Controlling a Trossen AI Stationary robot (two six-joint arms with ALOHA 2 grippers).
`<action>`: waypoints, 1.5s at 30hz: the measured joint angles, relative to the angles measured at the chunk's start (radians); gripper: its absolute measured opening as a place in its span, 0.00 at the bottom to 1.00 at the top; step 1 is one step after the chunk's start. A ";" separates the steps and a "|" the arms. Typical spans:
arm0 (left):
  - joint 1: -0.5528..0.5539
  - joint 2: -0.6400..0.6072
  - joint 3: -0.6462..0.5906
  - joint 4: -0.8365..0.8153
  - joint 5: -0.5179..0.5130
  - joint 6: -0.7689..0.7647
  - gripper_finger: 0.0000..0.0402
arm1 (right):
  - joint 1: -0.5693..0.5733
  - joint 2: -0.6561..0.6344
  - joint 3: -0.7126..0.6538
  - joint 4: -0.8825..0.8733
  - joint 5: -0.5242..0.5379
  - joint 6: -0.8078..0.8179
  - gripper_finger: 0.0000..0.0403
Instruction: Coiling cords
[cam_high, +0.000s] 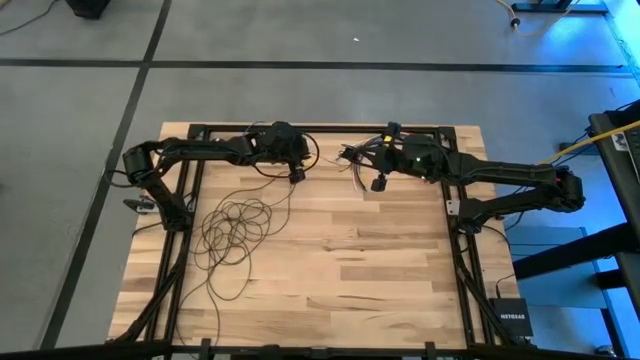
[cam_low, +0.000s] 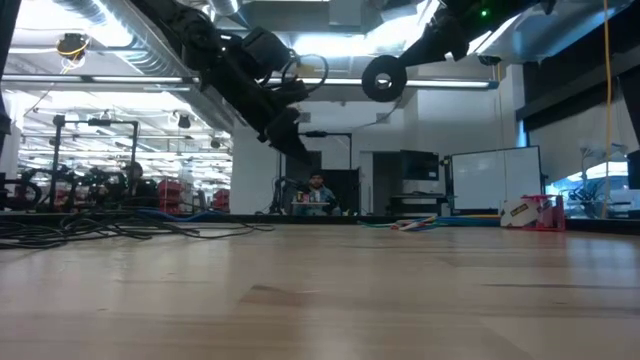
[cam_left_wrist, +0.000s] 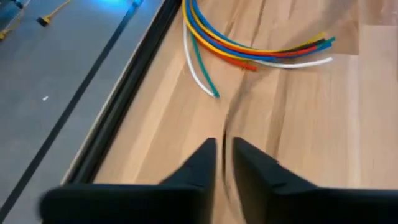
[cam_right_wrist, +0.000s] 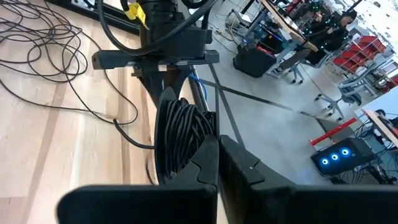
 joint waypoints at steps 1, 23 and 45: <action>0.000 0.002 0.000 0.000 0.002 0.002 0.17 | 0.000 0.000 0.000 -0.001 0.000 0.000 0.02; -0.248 -0.210 0.055 -0.744 -0.025 -0.347 0.50 | 0.000 0.000 0.000 -0.127 -0.001 0.054 0.02; -0.491 -0.216 -0.420 -0.819 0.236 -0.931 0.50 | 0.000 0.000 0.000 -0.085 -0.054 0.056 0.02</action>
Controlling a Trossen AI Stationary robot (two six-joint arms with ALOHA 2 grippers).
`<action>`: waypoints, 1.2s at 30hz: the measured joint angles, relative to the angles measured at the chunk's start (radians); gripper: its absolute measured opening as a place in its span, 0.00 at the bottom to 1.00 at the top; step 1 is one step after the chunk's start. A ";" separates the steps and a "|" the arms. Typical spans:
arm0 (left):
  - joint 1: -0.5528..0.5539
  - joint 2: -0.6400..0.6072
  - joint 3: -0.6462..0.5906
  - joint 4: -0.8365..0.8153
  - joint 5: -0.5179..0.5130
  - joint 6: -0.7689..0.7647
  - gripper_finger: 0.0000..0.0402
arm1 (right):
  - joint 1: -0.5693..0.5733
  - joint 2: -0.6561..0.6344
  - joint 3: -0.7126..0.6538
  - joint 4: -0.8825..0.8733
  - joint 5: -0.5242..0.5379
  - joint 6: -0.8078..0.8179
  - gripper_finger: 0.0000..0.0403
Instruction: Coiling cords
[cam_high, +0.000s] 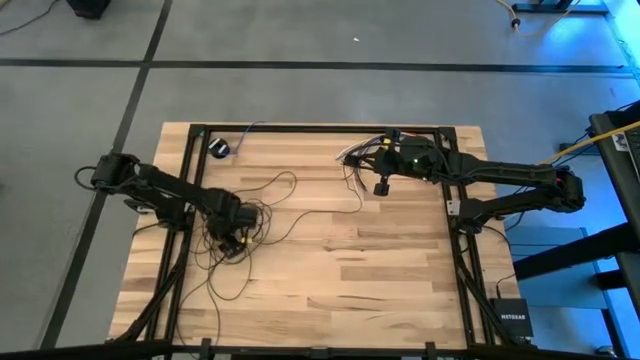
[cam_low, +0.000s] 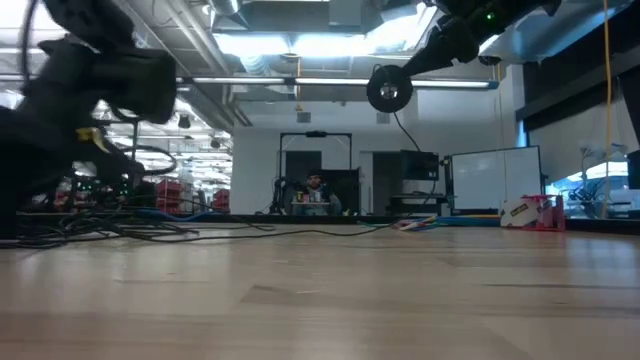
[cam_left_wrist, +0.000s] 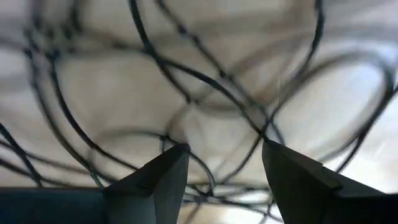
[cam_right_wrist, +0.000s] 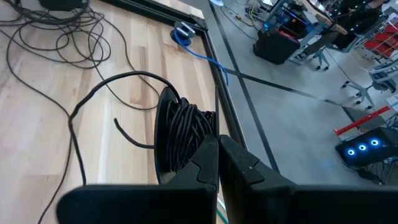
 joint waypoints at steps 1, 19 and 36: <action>0.027 0.000 0.011 0.001 -0.042 0.035 0.50 | 0.000 0.000 0.000 -0.002 -0.001 -0.002 0.02; 0.560 0.004 0.045 0.832 -0.774 0.734 0.50 | 0.000 0.008 -0.001 -0.009 -0.025 -0.006 0.02; 0.348 -0.317 0.133 0.843 -0.486 0.682 0.50 | 0.007 0.035 -0.001 0.019 -0.018 0.005 0.02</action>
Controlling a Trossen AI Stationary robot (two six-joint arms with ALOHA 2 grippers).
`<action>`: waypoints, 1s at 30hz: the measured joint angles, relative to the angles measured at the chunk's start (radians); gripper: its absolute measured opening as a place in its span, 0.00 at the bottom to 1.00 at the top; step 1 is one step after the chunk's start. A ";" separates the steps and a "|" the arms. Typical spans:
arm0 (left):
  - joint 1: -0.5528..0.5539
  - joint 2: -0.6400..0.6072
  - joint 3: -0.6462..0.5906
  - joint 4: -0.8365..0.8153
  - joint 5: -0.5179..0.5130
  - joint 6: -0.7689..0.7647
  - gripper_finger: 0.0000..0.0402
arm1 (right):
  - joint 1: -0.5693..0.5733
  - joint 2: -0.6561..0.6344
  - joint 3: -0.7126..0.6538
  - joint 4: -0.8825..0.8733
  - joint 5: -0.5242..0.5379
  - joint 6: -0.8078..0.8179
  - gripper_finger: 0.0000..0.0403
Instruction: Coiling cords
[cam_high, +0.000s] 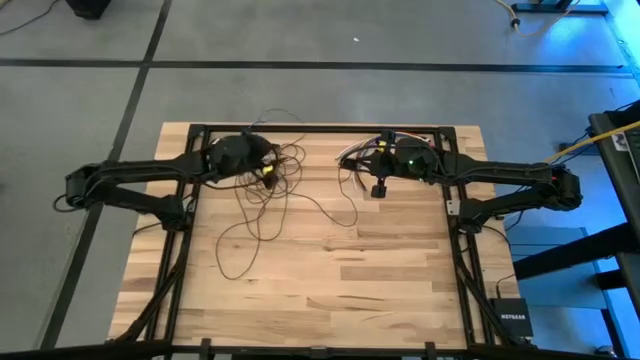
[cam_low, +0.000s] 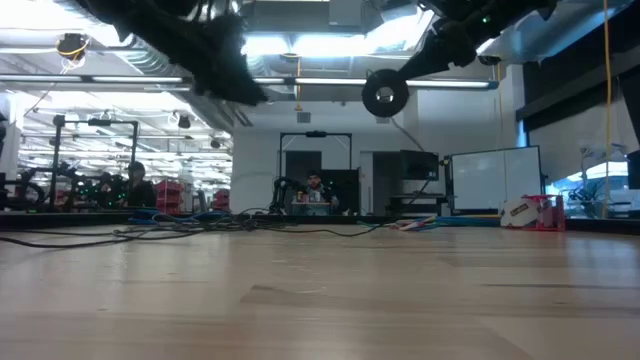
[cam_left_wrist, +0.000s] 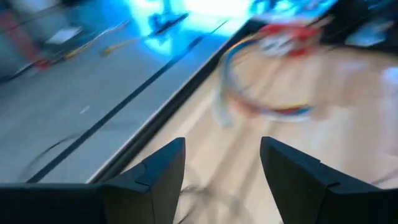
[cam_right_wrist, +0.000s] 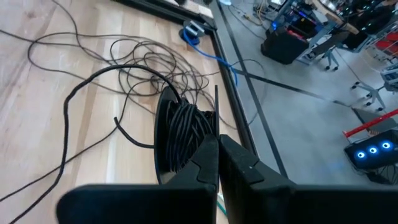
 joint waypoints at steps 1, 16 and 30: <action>-0.013 0.003 0.000 0.022 0.020 0.014 0.50 | 0.000 0.000 0.000 -0.004 0.000 0.003 0.02; -0.096 0.320 0.000 0.413 0.135 0.184 0.50 | 0.000 0.049 0.000 0.009 -0.121 0.024 0.02; -0.174 0.365 0.001 0.583 0.143 0.307 0.50 | 0.000 0.173 0.000 0.150 -0.251 0.019 0.02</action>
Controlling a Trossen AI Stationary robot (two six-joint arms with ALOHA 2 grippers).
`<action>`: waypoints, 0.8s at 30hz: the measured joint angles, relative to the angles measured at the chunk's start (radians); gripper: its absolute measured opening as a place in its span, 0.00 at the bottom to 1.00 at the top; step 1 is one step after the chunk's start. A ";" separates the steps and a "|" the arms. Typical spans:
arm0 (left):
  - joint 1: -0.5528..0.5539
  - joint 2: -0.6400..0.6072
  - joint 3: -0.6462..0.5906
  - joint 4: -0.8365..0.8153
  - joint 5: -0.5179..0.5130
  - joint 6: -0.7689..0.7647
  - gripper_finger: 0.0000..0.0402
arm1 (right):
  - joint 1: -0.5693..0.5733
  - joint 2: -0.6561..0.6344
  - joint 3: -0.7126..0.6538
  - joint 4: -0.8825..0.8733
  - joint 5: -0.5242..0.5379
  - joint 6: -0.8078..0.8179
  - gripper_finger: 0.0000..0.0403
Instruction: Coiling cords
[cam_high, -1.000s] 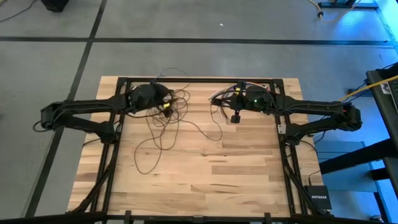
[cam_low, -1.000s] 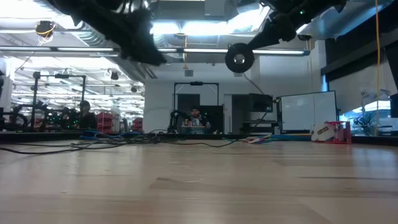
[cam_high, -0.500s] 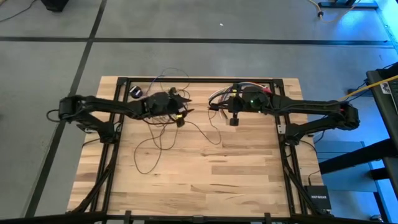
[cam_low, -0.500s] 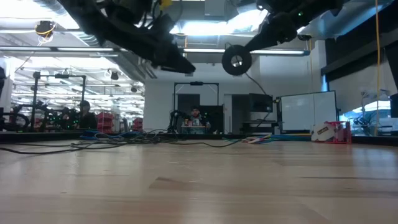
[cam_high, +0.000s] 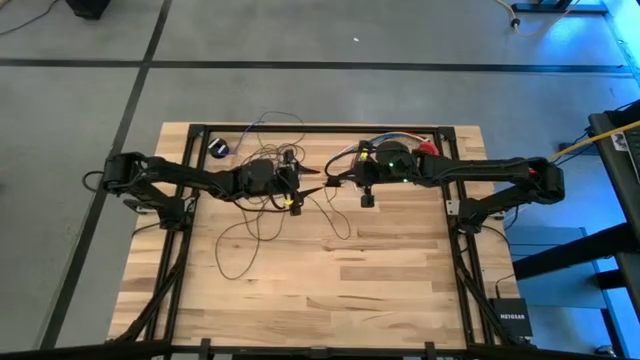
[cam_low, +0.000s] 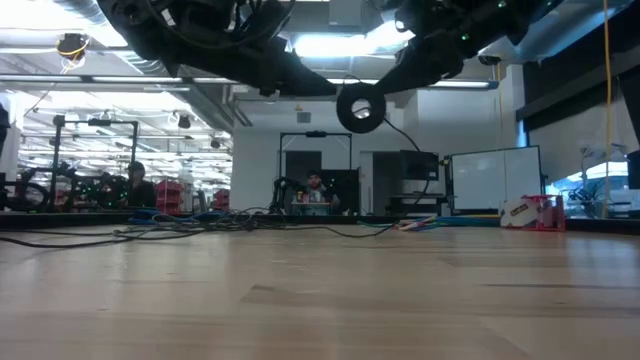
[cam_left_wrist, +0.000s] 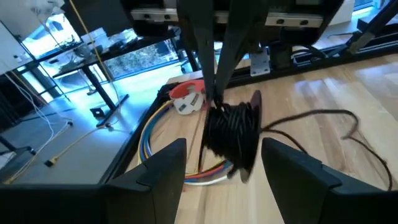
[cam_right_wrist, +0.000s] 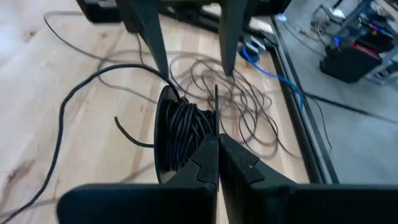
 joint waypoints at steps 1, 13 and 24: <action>0.000 0.000 0.000 0.000 0.000 0.000 0.50 | 0.000 0.006 0.000 0.012 -0.013 0.000 0.02; 0.000 -0.003 0.000 -0.030 -0.003 0.008 0.50 | 0.000 0.037 0.000 0.020 -0.143 -0.062 0.02; 0.002 0.001 0.000 -0.028 0.090 -0.024 0.38 | 0.000 0.074 0.000 0.077 -0.197 -0.060 0.02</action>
